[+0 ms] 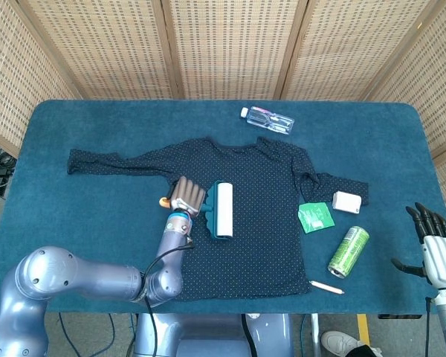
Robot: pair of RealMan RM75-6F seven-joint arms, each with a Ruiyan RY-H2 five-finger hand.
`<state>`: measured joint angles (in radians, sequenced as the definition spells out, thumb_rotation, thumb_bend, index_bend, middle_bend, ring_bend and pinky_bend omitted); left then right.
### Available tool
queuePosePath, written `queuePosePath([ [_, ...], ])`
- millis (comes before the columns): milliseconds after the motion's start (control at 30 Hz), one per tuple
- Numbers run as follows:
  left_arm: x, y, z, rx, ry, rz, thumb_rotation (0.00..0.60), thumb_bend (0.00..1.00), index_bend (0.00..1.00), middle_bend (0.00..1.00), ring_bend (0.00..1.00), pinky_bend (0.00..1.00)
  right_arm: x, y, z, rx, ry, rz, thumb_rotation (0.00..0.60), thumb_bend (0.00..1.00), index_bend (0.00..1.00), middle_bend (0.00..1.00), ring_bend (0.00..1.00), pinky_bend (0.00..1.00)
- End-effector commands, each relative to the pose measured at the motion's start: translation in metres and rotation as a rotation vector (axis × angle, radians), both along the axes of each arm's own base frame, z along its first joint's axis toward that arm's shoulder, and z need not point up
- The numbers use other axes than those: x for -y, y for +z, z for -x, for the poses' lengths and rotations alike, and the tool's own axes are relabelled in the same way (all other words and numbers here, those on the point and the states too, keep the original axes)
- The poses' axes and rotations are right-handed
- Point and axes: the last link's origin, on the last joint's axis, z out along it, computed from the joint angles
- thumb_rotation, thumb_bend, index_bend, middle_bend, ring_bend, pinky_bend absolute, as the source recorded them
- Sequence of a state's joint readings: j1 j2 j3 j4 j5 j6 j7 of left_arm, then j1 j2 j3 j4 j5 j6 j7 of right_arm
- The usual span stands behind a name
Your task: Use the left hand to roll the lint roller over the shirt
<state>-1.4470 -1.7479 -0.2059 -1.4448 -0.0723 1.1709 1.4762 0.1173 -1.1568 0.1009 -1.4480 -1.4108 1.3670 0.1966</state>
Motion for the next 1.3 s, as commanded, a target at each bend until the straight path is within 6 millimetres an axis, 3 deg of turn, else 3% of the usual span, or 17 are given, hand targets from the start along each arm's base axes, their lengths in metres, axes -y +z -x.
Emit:
queuePosePath([
  [33,0.002,-0.004,-0.005,-0.002,-0.008,0.0,0.6,0.97,0.91,0.76,0.66,0.7,0.0,0.0,0.0,0.0,0.0,0.002,0.6,0.08,0.0,0.0,0.0,0.0],
  [167,0.004,-0.007,0.002,-0.021,-0.005,-0.001,0.6,0.97,0.91,0.76,0.66,0.7,-0.001,0.001,0.0,-0.001,0.002,0.004,0.6,0.08,0.0,0.0,0.0,0.0],
  [900,-0.018,0.048,0.117,-0.053,0.13,-0.09,0.6,0.97,0.91,0.76,0.66,0.7,-0.005,-0.006,-0.011,-0.024,0.033,-0.015,0.6,0.08,0.0,0.0,0.0,0.0],
  [1100,-0.018,0.046,0.109,-0.045,0.105,-0.082,0.6,0.97,0.91,0.76,0.66,0.7,-0.004,-0.006,-0.011,-0.024,0.032,-0.016,0.6,0.08,0.0,0.0,0.0,0.0],
  [1300,-0.013,0.032,0.078,-0.029,0.062,-0.068,0.6,0.97,0.91,0.76,0.66,0.7,-0.004,-0.003,-0.008,-0.015,0.023,-0.007,0.6,0.08,0.0,0.0,0.0,0.0],
])
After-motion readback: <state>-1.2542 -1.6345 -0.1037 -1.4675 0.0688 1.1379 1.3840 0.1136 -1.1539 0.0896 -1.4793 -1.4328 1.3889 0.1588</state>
